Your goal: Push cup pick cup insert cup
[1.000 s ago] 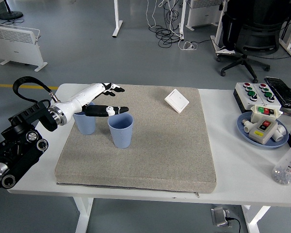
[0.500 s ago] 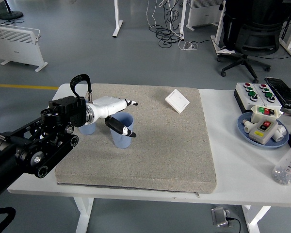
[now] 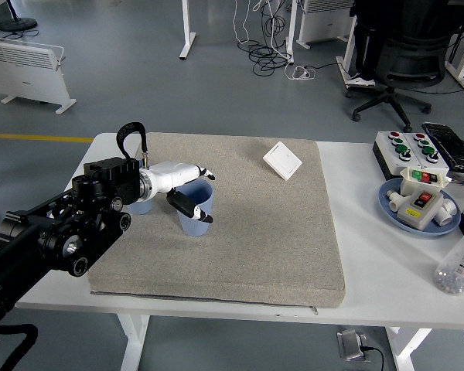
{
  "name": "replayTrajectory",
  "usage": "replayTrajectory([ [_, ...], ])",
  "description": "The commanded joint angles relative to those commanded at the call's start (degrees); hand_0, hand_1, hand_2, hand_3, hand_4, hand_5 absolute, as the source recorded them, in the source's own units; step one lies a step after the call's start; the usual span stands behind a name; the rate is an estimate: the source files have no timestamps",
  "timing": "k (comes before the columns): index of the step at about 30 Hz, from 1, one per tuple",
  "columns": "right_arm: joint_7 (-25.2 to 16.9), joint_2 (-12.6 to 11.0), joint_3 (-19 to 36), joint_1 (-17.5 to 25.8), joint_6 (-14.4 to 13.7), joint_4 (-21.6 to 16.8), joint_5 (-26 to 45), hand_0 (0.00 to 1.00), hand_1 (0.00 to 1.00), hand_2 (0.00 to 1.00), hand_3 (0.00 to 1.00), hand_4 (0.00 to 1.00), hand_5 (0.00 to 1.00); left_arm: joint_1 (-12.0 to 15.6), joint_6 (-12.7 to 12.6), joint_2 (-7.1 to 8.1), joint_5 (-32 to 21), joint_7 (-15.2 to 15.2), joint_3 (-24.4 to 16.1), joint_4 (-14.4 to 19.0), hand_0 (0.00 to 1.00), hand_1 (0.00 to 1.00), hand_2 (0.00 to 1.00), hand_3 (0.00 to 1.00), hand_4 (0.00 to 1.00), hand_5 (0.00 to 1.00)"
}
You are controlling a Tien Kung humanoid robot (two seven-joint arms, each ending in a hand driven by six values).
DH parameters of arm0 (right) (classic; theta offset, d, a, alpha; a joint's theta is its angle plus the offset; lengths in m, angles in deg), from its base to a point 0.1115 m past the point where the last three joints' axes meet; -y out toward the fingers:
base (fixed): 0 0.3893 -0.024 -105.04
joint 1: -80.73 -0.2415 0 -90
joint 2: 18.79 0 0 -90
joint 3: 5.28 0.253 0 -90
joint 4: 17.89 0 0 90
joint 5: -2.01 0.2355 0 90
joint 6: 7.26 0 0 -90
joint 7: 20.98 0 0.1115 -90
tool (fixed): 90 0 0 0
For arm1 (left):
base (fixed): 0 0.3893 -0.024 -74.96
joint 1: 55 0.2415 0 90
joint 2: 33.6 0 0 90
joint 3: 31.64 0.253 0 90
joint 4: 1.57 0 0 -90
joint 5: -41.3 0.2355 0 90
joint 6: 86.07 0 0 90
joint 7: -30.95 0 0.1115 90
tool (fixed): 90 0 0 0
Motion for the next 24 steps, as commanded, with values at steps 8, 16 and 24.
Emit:
replayTrajectory([
  [8,-0.2,0.0,0.0,-0.1,-0.2,0.0,0.0,0.755,0.642,0.656,0.568,0.089,0.45,-0.3,-0.1,-0.31,-0.1,-0.5,0.2,-1.8,0.675,0.806,0.941,0.784,0.855,0.356],
  [16,-0.3,-0.1,-0.1,-0.1,-0.3,0.0,-0.1,0.754,0.639,0.653,0.567,0.089,0.449,-0.6,0.5,-0.42,0.4,-0.4,0.3,-2.4,0.554,0.729,0.909,0.763,0.703,0.146],
  [24,-0.5,-0.1,0.1,-0.1,-0.4,0.0,-0.3,0.753,0.638,0.651,0.567,0.088,0.448,-0.4,1.4,-0.17,0.9,0.0,0.8,-2.0,0.557,0.732,0.914,0.776,0.681,0.119],
])
